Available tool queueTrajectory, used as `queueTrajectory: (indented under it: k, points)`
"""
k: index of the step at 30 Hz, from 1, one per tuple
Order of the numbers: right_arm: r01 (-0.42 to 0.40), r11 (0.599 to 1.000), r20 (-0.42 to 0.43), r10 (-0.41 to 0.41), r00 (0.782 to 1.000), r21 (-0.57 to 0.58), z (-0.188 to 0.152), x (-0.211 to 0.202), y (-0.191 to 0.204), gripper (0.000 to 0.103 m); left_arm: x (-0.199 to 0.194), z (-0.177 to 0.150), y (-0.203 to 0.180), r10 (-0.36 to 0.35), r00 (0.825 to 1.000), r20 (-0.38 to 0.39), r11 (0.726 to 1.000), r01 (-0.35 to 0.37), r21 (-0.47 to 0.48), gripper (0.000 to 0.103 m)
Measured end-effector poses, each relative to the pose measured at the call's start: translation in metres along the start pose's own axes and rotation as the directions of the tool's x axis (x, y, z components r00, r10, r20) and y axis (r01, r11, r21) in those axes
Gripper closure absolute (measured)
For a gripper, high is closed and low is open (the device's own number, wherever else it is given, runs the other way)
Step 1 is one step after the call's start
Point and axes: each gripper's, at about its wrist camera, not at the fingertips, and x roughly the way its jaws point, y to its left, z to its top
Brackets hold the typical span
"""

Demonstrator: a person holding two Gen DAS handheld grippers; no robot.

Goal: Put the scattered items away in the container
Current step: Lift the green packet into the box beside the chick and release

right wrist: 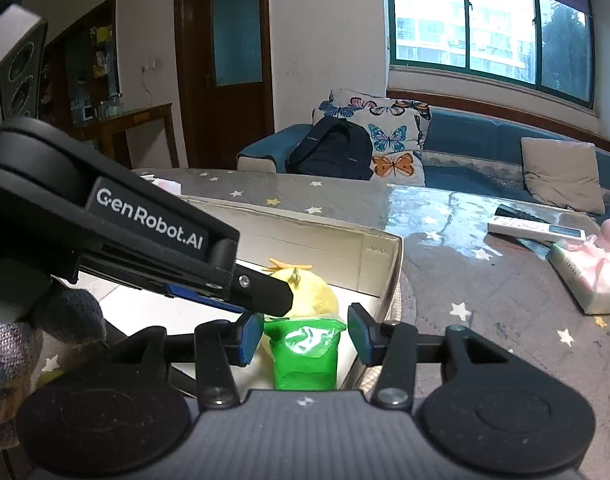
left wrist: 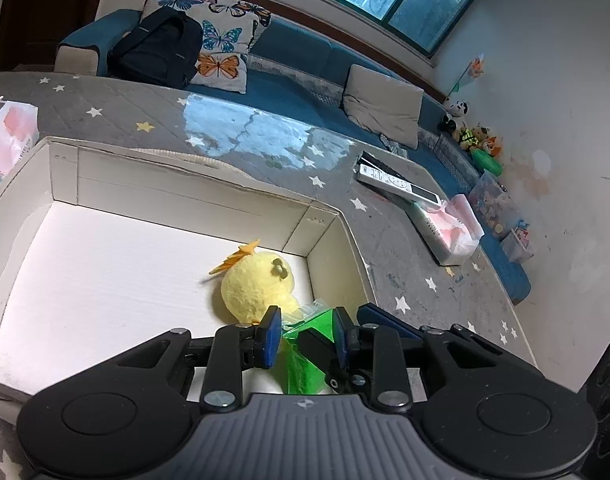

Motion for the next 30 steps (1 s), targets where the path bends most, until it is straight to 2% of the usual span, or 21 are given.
queueTrajectory:
  k: [20, 25, 30]
  points:
    - [-0.041, 0.999, 0.041, 0.041, 0.998, -0.003, -0.021, -0.051, 0.013, 0.055, -0.040, -0.031, 0.005, 0.031, 0.999, 0.034, 0.999, -0.032, 0.036, 0.073]
    - [-0.075, 0.997, 0.048, 0.075, 0.996, -0.005, -0.028, -0.068, 0.023, 0.053, -0.054, -0.044, 0.006, 0.040, 0.997, 0.062, 0.997, -0.044, 0.064, 0.072]
    - [-0.115, 0.993, 0.019, 0.116, 0.993, -0.023, -0.042, -0.075, 0.037, 0.053, -0.066, -0.053, 0.011, 0.044, 0.997, 0.065, 0.998, -0.047, 0.051, 0.072]
